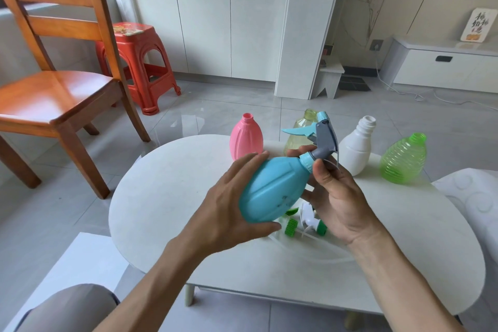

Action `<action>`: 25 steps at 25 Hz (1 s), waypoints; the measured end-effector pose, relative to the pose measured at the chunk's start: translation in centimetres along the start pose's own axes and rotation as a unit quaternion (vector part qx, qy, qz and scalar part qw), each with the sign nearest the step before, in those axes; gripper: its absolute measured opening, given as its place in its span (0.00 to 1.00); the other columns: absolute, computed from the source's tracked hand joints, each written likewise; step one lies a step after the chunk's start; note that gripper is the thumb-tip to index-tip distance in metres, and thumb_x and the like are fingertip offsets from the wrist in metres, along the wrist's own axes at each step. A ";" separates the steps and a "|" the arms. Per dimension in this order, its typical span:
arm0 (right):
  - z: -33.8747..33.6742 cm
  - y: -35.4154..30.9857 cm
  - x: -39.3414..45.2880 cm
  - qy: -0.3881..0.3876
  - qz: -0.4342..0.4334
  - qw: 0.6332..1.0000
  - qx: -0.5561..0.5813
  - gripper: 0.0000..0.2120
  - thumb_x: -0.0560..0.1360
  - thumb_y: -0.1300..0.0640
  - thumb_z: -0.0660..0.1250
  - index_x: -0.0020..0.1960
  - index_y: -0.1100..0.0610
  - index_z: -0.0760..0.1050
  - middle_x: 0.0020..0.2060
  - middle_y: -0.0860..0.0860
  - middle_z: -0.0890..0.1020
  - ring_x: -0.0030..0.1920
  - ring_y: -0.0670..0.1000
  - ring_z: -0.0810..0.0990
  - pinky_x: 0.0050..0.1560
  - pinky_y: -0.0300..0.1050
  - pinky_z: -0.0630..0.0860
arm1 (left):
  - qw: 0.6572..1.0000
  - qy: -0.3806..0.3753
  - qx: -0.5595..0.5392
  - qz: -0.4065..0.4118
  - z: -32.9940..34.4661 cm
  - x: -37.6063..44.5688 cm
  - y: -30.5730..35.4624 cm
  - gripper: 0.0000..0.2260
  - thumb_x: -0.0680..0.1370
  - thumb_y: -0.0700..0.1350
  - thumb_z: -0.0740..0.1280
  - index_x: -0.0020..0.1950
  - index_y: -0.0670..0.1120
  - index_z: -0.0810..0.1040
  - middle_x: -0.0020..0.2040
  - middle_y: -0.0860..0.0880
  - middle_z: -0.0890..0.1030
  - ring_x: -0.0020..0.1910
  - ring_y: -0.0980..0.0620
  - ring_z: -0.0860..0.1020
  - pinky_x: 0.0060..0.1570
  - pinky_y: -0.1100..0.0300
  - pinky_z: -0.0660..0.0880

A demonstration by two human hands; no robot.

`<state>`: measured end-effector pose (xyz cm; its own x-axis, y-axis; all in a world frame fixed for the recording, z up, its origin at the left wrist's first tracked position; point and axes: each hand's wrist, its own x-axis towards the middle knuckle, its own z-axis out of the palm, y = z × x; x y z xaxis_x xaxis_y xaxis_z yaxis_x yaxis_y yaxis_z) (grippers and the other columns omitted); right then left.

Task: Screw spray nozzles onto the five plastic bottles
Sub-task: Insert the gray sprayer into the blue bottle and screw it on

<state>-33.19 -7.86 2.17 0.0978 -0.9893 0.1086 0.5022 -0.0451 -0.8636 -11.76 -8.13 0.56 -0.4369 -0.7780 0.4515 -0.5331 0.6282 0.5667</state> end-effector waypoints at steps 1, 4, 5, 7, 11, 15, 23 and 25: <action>-0.2 -0.2 -0.1 -0.021 -0.002 1.000 0.007 0.19 0.67 0.46 0.79 0.55 0.53 0.83 0.56 0.53 0.85 0.60 0.53 0.82 0.52 0.50 0.80 | 0.999 -0.007 -0.033 -0.005 -0.3 0.0 0.0 0.49 0.63 0.57 0.81 0.77 0.57 0.58 0.72 0.60 0.66 0.68 0.57 0.69 0.63 0.65 0.70; 0.1 -0.6 -0.2 -0.059 -0.011 0.998 0.002 0.23 0.69 0.47 0.78 0.60 0.56 0.79 0.57 0.54 0.84 0.61 0.53 0.81 0.57 0.48 0.77 | 0.999 0.009 -0.032 -0.018 -0.2 -0.4 0.4 0.51 0.61 0.55 0.81 0.78 0.57 0.56 0.72 0.57 0.68 0.65 0.56 0.72 0.60 0.60 0.74; 0.2 -0.6 -0.1 -0.062 -0.011 0.998 -0.003 0.24 0.69 0.47 0.78 0.60 0.56 0.77 0.58 0.54 0.84 0.61 0.53 0.81 0.57 0.47 0.77 | 1.000 0.017 -0.010 -0.022 0.0 -0.6 0.6 0.52 0.62 0.55 0.81 0.79 0.56 0.54 0.73 0.55 0.67 0.66 0.55 0.72 0.61 0.57 0.75; 0.6 -0.6 -0.1 -0.049 -0.020 0.999 -0.013 0.22 0.67 0.45 0.78 0.56 0.54 0.80 0.56 0.53 0.85 0.59 0.52 0.82 0.55 0.45 0.78 | 0.998 0.044 0.042 -0.018 0.5 -0.9 0.9 0.54 0.62 0.54 0.80 0.80 0.53 0.52 0.75 0.50 0.65 0.67 0.49 0.71 0.61 0.52 0.76; 1.6 0.0 -0.3 -0.017 -0.055 0.998 0.004 0.15 0.70 0.48 0.75 0.53 0.55 0.82 0.52 0.51 0.86 0.56 0.50 0.83 0.51 0.43 0.79 | 0.990 0.104 0.090 -0.008 0.9 -1.0 1.3 0.52 0.61 0.51 0.81 0.79 0.46 0.56 0.74 0.44 0.67 0.64 0.43 0.72 0.58 0.50 0.75; 1.9 -0.2 -0.6 0.011 -0.066 0.997 -0.026 0.11 0.77 0.57 0.63 0.48 0.51 0.84 0.51 0.49 0.86 0.55 0.49 0.84 0.49 0.42 0.79 | 0.985 0.128 0.112 -0.009 1.4 -0.9 1.5 0.52 0.61 0.50 0.81 0.78 0.46 0.56 0.72 0.42 0.68 0.62 0.42 0.72 0.56 0.50 0.75; 1.3 -1.0 -0.2 -0.041 -0.034 0.999 -0.002 0.23 0.71 0.47 0.74 0.58 0.62 0.77 0.51 0.55 0.83 0.56 0.54 0.80 0.59 0.49 0.76 | 0.982 -0.013 -0.165 -0.090 0.8 -0.1 1.4 0.48 0.61 0.49 0.81 0.76 0.56 0.61 0.64 0.56 0.76 0.59 0.51 0.78 0.53 0.55 0.79; 1.4 -1.1 -0.2 -0.075 -0.021 0.997 0.023 0.23 0.73 0.49 0.71 0.62 0.63 0.75 0.54 0.58 0.82 0.59 0.57 0.78 0.64 0.54 0.73 | 0.968 -0.048 -0.230 -0.087 0.4 0.1 1.2 0.44 0.62 0.46 0.82 0.74 0.54 0.65 0.62 0.53 0.78 0.59 0.48 0.79 0.50 0.54 0.81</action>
<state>-32.58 -7.39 3.80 0.2024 -0.9545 0.2192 0.5465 -0.0756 -0.8341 -12.75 -7.46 0.95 -0.4469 -0.8538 0.2671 -0.2352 0.4002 0.8857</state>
